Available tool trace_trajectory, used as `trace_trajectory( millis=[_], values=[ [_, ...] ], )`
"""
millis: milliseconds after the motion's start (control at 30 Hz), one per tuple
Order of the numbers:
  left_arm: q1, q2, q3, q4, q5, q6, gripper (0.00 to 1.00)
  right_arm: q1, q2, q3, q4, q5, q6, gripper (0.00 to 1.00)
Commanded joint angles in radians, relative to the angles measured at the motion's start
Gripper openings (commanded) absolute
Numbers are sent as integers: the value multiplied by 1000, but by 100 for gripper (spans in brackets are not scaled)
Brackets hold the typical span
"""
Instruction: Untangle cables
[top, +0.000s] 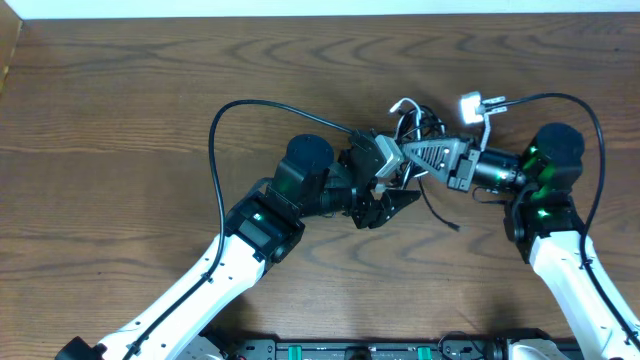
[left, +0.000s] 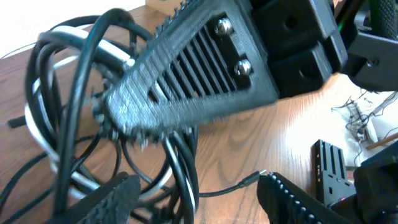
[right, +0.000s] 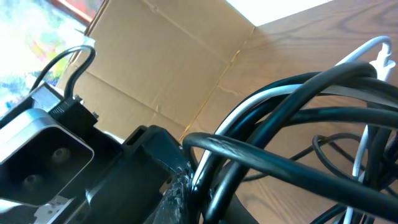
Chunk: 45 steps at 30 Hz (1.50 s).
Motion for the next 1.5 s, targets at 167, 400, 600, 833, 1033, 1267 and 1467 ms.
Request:
trace_trajectory(
  millis=[167, 400, 600, 833, 1033, 1267, 1467],
  values=[
    [-2, -19, 10, -24, -4, 5, 67, -64, -1, 1, 5, 90, 177, 1],
    [-2, -19, 10, -45, -1, 5, 67, -77, -1, 1, 5, 229, 480, 1],
    [-2, -19, 10, -46, -1, 5, 67, -77, -1, 1, 5, 339, 827, 1],
    [-2, -18, 10, -40, -2, 5, 67, -71, -1, 1, 6, 380, 1111, 1],
    [-2, -4, 10, 21, -11, 6, 66, -30, -1, 1, 33, 412, 1196, 1],
    [-3, 16, 10, 44, -121, 6, 66, -5, -2, 1, 115, 416, 1196, 1],
    [-23, 52, 10, 93, -122, 6, 66, 6, -2, 1, 168, 438, 1196, 1]
  ],
)
